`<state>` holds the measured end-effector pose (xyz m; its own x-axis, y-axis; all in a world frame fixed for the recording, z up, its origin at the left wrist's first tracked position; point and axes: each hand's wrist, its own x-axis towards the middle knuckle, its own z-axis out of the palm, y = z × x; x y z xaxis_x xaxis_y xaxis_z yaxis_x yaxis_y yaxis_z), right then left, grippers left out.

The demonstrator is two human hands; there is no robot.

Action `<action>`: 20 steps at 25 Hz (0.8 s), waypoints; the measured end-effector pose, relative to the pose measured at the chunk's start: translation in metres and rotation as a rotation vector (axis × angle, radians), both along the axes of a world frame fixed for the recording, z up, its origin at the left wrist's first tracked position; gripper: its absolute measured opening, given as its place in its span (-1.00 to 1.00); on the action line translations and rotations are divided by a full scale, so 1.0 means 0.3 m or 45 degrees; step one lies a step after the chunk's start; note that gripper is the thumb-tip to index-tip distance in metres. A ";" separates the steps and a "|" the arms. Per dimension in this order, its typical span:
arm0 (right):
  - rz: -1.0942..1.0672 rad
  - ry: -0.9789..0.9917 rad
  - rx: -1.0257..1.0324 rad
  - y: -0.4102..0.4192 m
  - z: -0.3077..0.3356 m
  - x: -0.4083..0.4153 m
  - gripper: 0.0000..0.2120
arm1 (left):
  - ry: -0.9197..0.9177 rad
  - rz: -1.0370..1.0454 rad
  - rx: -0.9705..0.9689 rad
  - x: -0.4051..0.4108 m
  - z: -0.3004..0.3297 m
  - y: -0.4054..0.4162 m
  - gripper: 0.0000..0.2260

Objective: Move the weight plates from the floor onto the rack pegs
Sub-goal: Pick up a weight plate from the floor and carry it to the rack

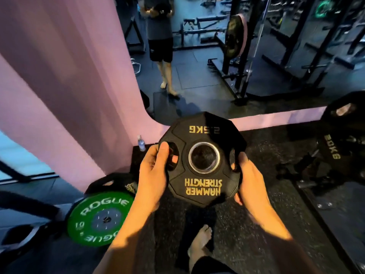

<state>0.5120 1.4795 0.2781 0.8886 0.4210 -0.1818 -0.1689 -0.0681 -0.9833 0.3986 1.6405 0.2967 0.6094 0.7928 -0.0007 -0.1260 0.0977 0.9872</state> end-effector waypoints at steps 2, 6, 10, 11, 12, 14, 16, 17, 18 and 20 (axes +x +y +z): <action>-0.022 -0.011 0.014 0.071 0.006 0.098 -0.53 | -0.008 -0.066 0.068 0.132 0.003 0.102 -0.71; -0.174 -0.068 -0.011 0.194 0.035 0.360 -0.47 | -0.046 -0.231 0.165 0.478 0.057 0.258 -0.73; -0.498 -0.150 -0.103 0.260 0.081 0.611 -0.53 | -0.103 -0.507 0.164 0.836 0.064 0.376 -0.60; -0.570 -0.177 -0.131 0.263 0.088 0.661 -0.51 | -0.101 -0.591 0.081 0.925 0.064 0.395 -0.60; -0.650 -0.197 -0.159 0.267 0.098 0.701 -0.47 | -0.109 -0.654 -0.010 1.012 0.063 0.409 -0.64; -0.798 -0.221 -0.172 0.273 0.111 0.769 -0.39 | -0.097 -0.756 -0.008 1.173 0.070 0.420 -0.71; -0.960 -0.264 -0.143 0.283 0.140 0.820 -0.39 | -0.094 -0.929 0.074 1.317 0.085 0.421 -0.73; -1.065 -0.276 -0.142 0.289 0.156 0.841 -0.44 | -0.095 -1.050 0.091 1.390 0.101 0.418 -0.73; -1.161 -0.295 -0.145 0.294 0.179 0.865 -0.48 | -0.107 -1.161 0.122 1.463 0.123 0.410 -0.72; -1.328 -0.342 -0.147 0.289 0.236 0.908 -0.50 | -0.133 -1.337 0.145 1.585 0.186 0.378 -0.66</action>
